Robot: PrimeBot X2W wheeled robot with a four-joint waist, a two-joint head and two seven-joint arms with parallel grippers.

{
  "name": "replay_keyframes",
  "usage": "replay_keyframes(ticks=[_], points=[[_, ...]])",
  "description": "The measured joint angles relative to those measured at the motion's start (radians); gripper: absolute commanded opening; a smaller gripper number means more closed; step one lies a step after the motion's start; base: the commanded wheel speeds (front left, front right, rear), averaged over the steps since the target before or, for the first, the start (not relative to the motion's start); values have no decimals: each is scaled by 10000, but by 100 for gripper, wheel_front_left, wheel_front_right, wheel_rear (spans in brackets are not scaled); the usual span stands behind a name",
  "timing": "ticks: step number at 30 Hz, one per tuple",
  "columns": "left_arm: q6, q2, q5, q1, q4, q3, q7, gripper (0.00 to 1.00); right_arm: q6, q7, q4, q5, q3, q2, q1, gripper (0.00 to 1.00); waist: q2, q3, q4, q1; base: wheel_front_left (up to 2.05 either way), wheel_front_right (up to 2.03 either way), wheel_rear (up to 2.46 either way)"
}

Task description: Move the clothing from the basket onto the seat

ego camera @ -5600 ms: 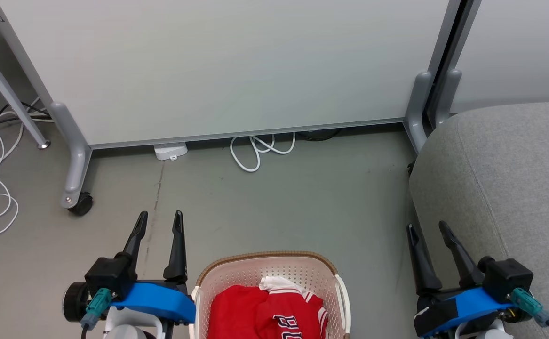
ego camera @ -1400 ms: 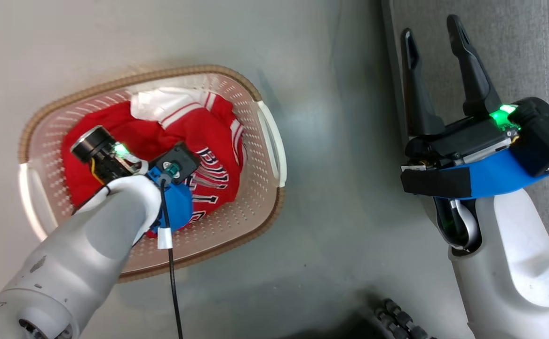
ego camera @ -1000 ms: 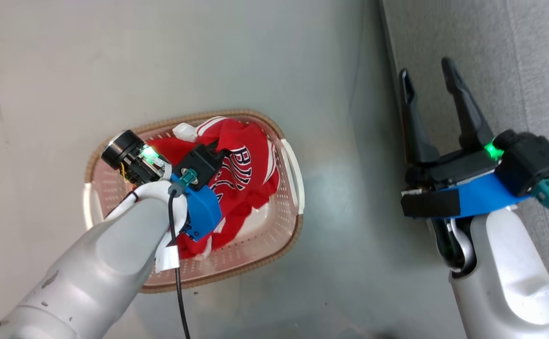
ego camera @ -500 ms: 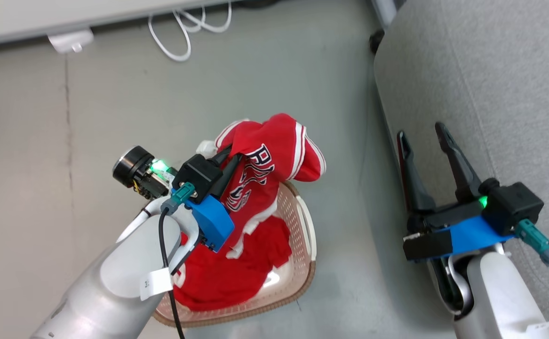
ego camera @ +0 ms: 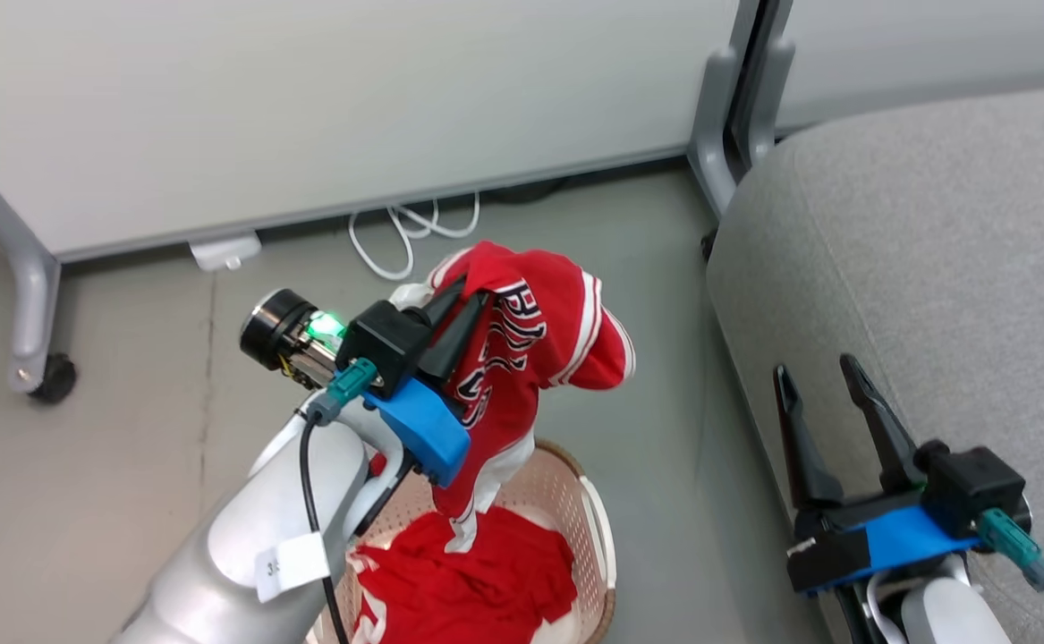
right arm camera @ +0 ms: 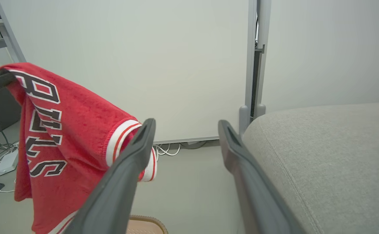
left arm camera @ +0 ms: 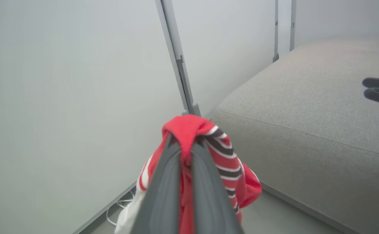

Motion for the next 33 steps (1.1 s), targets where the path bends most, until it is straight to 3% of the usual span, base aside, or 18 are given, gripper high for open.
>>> replay_keyframes(ticks=[8, 18, 24, 33], points=[[-2, -12, -117, 289, -589, -270, 0, 0, -2, 0, 33, 48, -261, -2, 708, 100, 0, -944, 244, 0, 0, 0, 0], [-2, 27, -270, 464, -863, -466, 0, 0, -2, 0, -44, 69, -117, -2, 801, 100, 0, -1195, 453, 1, 0, 0, 0], [-2, -12, -267, 470, -928, -483, 0, 0, -2, 0, -134, -127, 539, -4, 395, 100, 0, -1173, 524, 1, 0, 0, 0], [-2, -194, -165, 206, -1039, -564, 0, 0, 0, 0, 268, -558, 2364, 0, -1281, 100, 0, -852, 711, 3, 0, 0, 0]])
